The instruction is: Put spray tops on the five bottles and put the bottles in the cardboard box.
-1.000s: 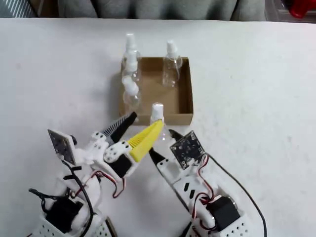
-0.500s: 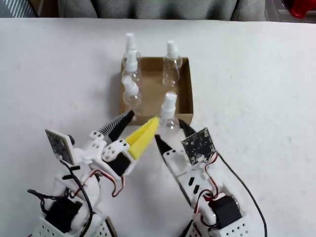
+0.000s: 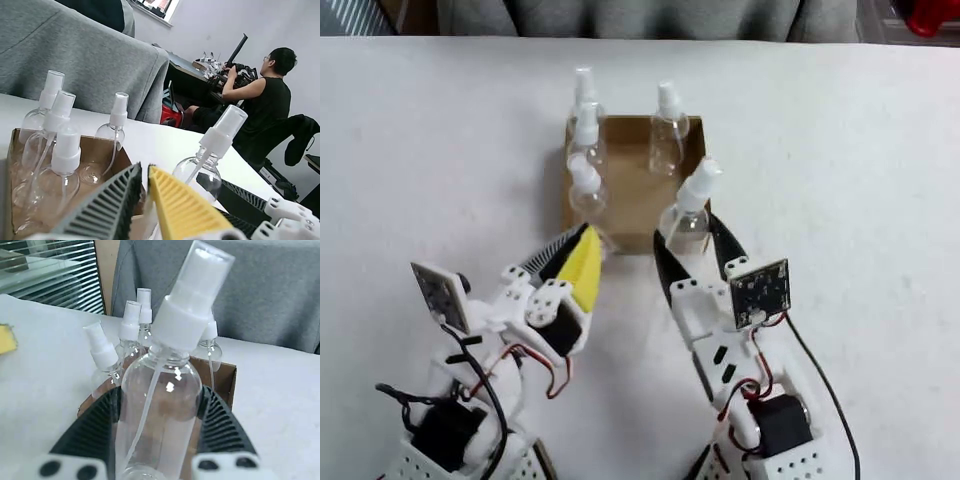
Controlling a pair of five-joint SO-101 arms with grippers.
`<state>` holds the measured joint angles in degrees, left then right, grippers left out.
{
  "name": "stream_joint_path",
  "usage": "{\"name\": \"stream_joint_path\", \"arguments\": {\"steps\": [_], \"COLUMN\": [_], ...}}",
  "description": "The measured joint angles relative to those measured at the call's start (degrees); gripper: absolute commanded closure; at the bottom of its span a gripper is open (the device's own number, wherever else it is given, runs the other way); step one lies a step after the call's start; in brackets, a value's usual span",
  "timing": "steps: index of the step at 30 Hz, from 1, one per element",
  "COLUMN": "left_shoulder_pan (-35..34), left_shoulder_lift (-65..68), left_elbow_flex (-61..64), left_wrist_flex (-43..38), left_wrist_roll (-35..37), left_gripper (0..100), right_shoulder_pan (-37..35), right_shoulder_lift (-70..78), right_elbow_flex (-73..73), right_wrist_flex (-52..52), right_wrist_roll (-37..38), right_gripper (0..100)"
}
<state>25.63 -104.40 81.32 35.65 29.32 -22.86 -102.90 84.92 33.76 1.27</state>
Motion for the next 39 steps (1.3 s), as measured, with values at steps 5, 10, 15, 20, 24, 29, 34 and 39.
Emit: {"name": "stream_joint_path", "arguments": {"steps": [5, 10, 15, 20, 24, 29, 34, 39], "left_shoulder_pan": [0.53, 2.73, 3.16, 7.30, 10.11, 10.55, 10.46, 10.46], "left_shoulder_lift": [0.00, 0.00, 0.00, 0.00, 0.00, 0.00, 0.00, 0.00], "left_elbow_flex": [1.49, 4.13, 4.57, 7.21, 8.53, 13.80, 15.82, 15.82], "left_wrist_flex": [-2.99, -6.33, -6.59, -6.59, -6.77, -15.03, -22.68, -23.12], "left_wrist_roll": [0.00, 0.00, 0.00, 0.00, 0.00, 0.00, -0.09, 0.00], "left_gripper": [98, 98, 98, 98, 98, 98, 98, 98], "right_shoulder_pan": [-0.26, -0.35, -0.44, -0.44, -0.44, -3.69, -8.62, -9.41], "right_shoulder_lift": [0.62, 13.27, 30.33, 45.10, 50.11, 50.46, 50.73, 50.81], "right_elbow_flex": [-3.43, -7.38, -15.82, -26.81, -32.18, -34.29, -34.37, -40.00], "right_wrist_flex": [-4.22, -14.42, -19.08, -19.08, -19.08, -19.08, -14.07, -2.29], "right_wrist_roll": [0.00, 0.00, 0.00, -0.18, -0.18, -0.18, -0.18, -0.18], "right_gripper": [98.4, 98.4, 98.3, 98.1, 98.2, 98.3, 98.3, 98.3]}}
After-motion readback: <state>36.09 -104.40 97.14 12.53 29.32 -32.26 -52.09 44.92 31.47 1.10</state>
